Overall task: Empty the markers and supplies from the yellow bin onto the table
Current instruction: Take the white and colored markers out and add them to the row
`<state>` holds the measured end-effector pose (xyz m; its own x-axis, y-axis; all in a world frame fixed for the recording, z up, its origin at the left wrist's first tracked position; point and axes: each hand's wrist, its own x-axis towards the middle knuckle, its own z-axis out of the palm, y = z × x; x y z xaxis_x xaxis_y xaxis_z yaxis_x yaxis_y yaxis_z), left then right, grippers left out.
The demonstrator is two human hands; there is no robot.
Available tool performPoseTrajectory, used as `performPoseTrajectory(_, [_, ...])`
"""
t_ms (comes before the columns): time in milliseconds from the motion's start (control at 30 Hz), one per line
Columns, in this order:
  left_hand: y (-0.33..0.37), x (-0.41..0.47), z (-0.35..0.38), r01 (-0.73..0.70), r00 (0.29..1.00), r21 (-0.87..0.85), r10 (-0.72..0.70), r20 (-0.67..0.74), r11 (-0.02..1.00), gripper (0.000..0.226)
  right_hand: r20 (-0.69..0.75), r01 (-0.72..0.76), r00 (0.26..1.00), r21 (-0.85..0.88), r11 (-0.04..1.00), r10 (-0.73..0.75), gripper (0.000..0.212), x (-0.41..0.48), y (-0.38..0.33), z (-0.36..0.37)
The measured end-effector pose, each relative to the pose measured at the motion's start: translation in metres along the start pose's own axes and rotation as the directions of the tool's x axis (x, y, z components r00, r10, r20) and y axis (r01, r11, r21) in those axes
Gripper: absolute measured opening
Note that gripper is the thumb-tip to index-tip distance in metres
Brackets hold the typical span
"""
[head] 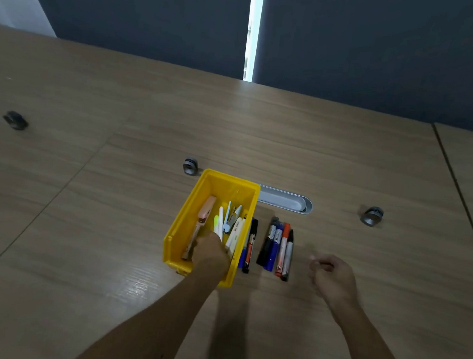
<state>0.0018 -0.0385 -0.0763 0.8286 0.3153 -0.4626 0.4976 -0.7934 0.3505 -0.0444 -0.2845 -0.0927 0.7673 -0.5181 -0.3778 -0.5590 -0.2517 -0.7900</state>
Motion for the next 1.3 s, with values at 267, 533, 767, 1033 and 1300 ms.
performPoseTrajectory(267, [-0.003, -0.003, -0.004, 0.014, 0.996, -0.053, -0.019, -0.087, 0.999, 0.029, -0.042, 0.016, 0.999, -0.009, 1.0, -0.016, 0.011, -0.003, -0.016, 0.01])
performPoseTrajectory(533, [-0.014, -0.023, -0.049, -0.239, 0.937, -0.301, 0.137, -0.322, 0.923, 0.022, -0.141, 0.315, 0.94, 0.021, 0.949, -0.31, 0.005, -0.037, -0.096, 0.066])
performPoseTrajectory(767, [-0.048, -0.016, -0.111, -0.312, 0.85, -0.541, -0.025, -0.526, 0.781, 0.021, -0.129, 0.634, 0.743, -0.179, 0.752, -0.657, 0.015, -0.071, -0.153, 0.136])
performPoseTrajectory(1033, [-0.087, 0.033, -0.117, -0.182, 0.863, -0.6, -0.165, -0.477, 0.779, 0.019, 0.34, 0.308, 0.928, -0.476, 0.824, -0.15, 0.017, -0.086, -0.138, 0.212])
performPoseTrajectory(1300, [-0.108, 0.048, -0.09, -0.073, 0.907, -0.611, -0.203, -0.37, 0.788, 0.022, 0.362, 0.296, 0.929, -0.59, 0.751, -0.081, 0.037, -0.077, -0.115, 0.225])
